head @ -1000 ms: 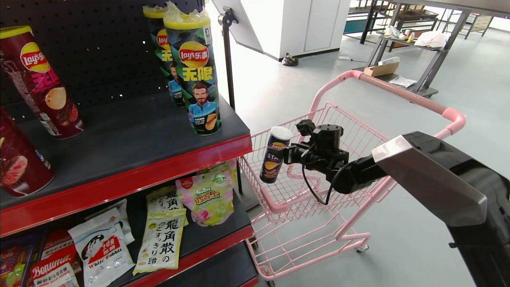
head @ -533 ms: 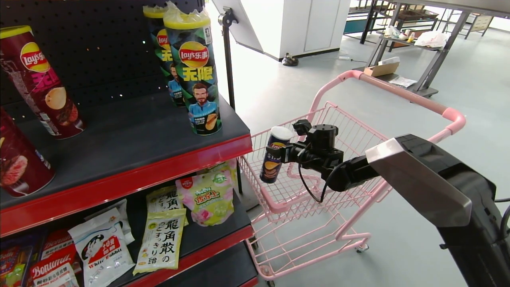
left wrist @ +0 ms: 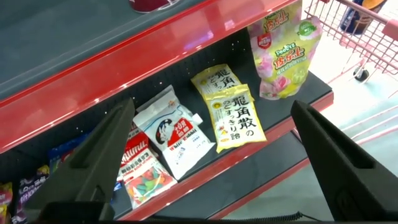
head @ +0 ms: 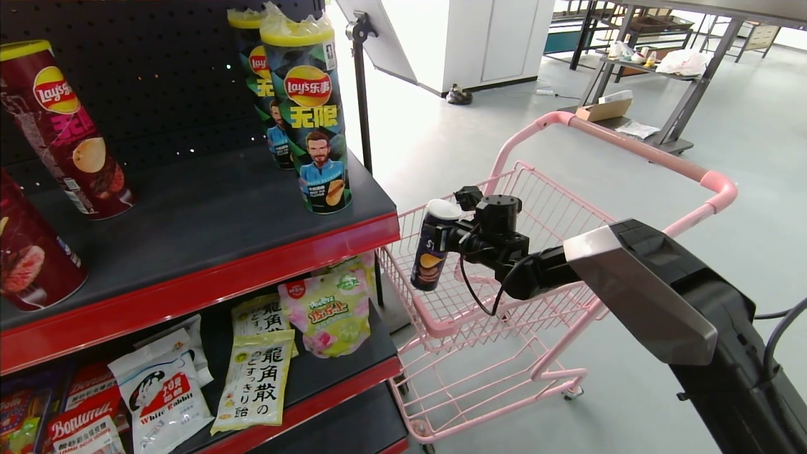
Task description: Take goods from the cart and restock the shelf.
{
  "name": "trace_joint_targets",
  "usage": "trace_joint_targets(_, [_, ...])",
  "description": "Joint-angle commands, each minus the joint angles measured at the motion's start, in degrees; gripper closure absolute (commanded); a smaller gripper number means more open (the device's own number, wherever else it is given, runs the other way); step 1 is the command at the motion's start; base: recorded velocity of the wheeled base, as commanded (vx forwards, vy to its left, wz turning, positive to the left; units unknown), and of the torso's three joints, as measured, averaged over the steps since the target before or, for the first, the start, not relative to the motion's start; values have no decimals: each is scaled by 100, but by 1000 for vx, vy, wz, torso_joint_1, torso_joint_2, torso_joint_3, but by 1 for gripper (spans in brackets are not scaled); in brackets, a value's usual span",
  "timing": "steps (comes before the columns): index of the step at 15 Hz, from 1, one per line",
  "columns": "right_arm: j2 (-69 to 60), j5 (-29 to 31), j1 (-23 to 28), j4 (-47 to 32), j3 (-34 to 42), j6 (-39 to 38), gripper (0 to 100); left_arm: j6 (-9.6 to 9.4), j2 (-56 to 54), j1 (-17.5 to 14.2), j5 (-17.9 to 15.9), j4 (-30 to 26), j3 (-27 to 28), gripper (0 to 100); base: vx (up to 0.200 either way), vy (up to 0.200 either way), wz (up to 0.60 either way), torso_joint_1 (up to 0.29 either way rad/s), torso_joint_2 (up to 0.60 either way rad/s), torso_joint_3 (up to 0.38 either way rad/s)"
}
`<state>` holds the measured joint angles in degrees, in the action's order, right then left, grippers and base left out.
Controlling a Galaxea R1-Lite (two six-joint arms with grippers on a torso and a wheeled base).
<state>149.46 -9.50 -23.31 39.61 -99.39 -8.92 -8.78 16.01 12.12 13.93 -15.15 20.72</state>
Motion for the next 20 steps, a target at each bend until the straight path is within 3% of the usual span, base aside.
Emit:
trace_joint_targets(1, [101,-8,-16,-6,-28,-4,100,-1,-10,1,4,4,2,0,0,0,0,0,0,0])
trace_joint_targets(6, [-936,308,-16,3,500,49,100,-10,-71,-8,13,4,-7,0,0,0,0,0,0,0])
trace_joint_targets(12, [-3274,361,-42,30,2750,541,100,-10,-273,1,-5,4,-95,0,0,0,0,0,0,0])
trace_joint_targets(15, [-4698,475,-121,21,4217,708,100,-10,-440,1,-57,4,-271,0,0,0,0,0,0,0])
trace_joint_targets(16, [-5401,774,-280,21,4903,699,100,-28,-502,10,-84,4,-385,0,0,0,0,0,0,0])
trace_joint_targets(19, [-6763,1029,-570,-436,6063,866,100,-195,-687,10,-462,4,-561,0,0,0,0,0,0,0])
trace_joint_targets(20, [-7255,1055,-947,-595,6485,857,100,-291,-713,10,-506,12,-675,0,0,0,0,0,0,0])
